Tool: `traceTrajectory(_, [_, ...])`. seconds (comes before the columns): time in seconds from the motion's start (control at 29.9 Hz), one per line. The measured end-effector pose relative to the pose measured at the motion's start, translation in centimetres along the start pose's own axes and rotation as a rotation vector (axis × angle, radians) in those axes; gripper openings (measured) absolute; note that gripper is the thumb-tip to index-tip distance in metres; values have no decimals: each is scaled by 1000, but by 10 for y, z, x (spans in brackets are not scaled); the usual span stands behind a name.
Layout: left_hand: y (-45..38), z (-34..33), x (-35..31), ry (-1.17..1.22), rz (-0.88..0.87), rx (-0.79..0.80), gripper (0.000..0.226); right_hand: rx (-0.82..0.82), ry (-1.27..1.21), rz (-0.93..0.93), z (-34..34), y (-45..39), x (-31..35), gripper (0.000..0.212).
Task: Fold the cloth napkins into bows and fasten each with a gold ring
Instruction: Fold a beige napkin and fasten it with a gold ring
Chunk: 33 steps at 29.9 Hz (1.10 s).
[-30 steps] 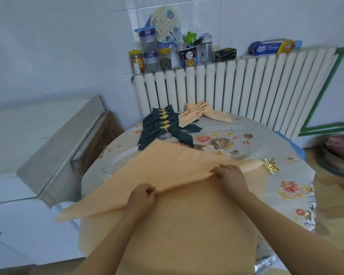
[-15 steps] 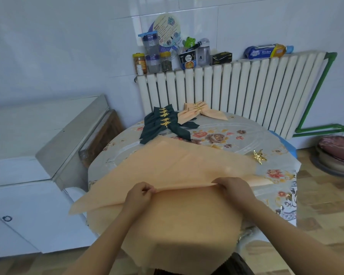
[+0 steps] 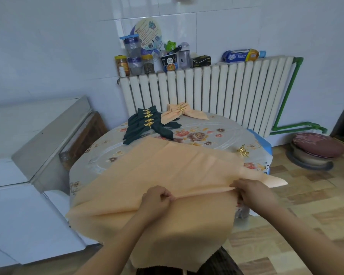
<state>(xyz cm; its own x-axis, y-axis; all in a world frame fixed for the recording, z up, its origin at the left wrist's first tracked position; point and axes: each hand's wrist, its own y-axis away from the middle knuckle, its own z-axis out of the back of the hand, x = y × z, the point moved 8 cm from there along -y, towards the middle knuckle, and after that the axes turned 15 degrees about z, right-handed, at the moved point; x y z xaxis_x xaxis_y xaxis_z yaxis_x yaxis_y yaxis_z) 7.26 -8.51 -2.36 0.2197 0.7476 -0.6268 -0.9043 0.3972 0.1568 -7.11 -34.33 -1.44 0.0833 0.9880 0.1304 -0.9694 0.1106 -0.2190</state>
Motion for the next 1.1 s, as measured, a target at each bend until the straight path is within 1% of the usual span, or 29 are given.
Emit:
traceTrajectory(0.07, [-1, -1, -2, -8, -8, 24, 9, -72, -33, 46, 3, 3, 4, 29])
traceTrajectory(0.13, [-3, -2, -4, -23, -20, 43, 10, -132, -70, 125, 5, 1, 14, 23])
traceTrajectory(0.2, [-4, -2, -5, -40, -27, 49, 16, -145, -105, 169, 3, -3, 24, 32])
traceTrajectory(0.27, [-7, -2, -5, -61, -25, 64, 20, -137, -137, 177, -2, -12, 34, 35])
traceTrajectory(0.33, [-12, -1, -7, -82, -25, 60, 17, -126, -171, 175, -5, -20, 43, 35])
traceTrajectory(0.4, [-22, 2, -8, -110, -35, 19, 17, -118, -203, 167, -10, -31, 50, 35])
traceTrajectory(0.47, [-28, 3, -11, -151, -40, -25, 18, -85, -199, 168, -15, -38, 53, 30])
traceTrajectory(0.53, [-45, 3, -8, -240, -28, -45, 28, -40, -196, 179, -27, -58, 54, 30])
traceTrajectory(0.63, [-66, 3, -6, -326, -5, -65, 42, 10, -189, 186, -37, -84, 57, 39])
traceTrajectory(0.8, [-110, 5, -7, -359, 80, -98, 44, 1, -149, 152, -47, -132, 55, 36])
traceTrajectory(1.0, [-167, 17, -16, -328, 112, -197, 35, 29, -107, 52, -64, -191, 41, 42])
traceTrajectory(1.1, [-192, 22, -18, -307, 172, -196, 43, 46, -52, -36, -69, -216, 32, 44])
